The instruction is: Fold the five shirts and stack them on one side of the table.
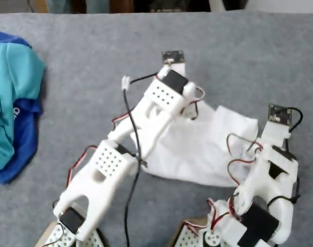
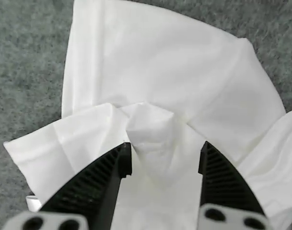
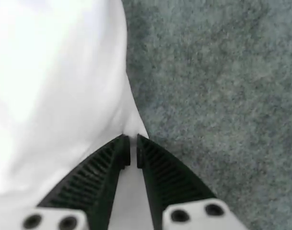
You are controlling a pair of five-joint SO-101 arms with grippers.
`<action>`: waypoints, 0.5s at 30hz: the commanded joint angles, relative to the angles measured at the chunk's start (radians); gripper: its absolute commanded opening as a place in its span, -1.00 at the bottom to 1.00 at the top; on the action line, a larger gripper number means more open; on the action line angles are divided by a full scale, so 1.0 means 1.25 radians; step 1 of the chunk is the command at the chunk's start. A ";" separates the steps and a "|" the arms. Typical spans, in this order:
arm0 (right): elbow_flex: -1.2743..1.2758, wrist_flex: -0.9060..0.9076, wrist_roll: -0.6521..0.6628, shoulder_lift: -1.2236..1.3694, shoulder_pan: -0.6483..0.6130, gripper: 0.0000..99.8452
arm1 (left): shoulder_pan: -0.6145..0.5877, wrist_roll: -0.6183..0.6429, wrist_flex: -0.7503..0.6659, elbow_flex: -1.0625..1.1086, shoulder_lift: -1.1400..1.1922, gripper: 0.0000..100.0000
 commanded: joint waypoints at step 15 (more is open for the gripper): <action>0.002 -0.015 -0.006 -0.023 0.009 -0.91 | 0.003 0.028 0.001 -0.089 0.044 -0.86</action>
